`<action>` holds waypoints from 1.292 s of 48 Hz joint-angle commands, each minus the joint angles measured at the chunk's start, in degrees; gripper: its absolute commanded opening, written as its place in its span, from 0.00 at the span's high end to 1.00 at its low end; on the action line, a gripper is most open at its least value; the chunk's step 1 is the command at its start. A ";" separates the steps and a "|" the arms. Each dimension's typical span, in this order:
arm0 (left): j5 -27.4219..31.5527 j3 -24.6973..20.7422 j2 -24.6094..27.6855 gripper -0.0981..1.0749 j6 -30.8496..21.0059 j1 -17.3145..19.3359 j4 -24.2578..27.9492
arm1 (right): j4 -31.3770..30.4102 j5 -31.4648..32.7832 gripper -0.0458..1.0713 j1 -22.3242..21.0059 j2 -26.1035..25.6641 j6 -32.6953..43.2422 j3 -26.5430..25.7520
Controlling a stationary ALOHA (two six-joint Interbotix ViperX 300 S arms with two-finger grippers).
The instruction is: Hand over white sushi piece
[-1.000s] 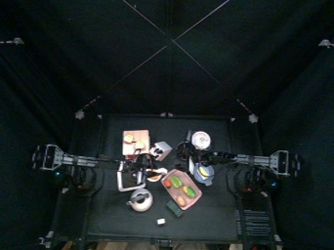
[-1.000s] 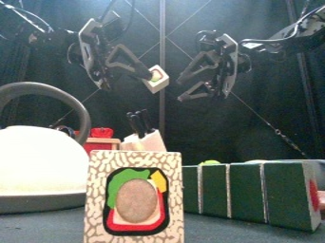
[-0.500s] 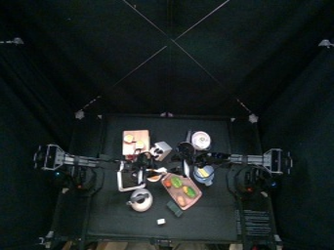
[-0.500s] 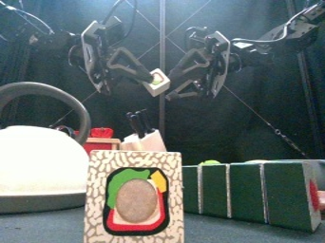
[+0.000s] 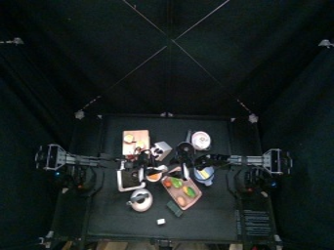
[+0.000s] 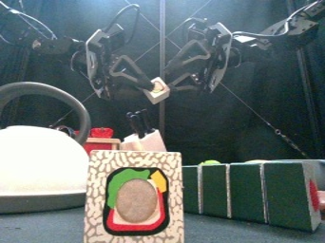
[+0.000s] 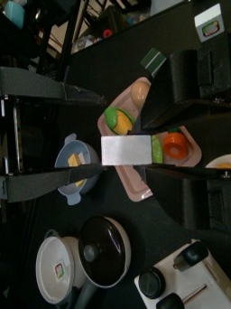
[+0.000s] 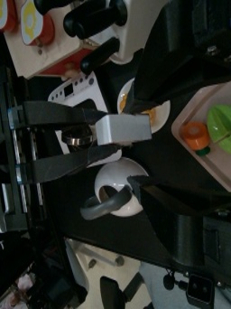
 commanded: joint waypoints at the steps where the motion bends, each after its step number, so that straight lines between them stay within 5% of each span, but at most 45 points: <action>1: -0.70 -0.79 -0.44 0.40 0.18 0.26 0.00 | 0.09 -0.35 0.15 -0.18 -0.26 -0.09 -2.02; 17: -0.70 -0.70 -0.44 0.40 0.18 0.26 0.09 | 0.09 -0.35 0.18 -0.35 2.81 -0.09 -3.87; 44: -0.70 -0.44 -0.35 0.38 0.18 0.26 0.09 | 0.26 -0.35 0.43 -0.44 3.25 0.00 -3.60; 62: -0.70 -0.26 -0.44 0.14 0.18 0.26 0.00 | 0.44 -0.35 0.43 -0.44 2.99 0.09 -3.34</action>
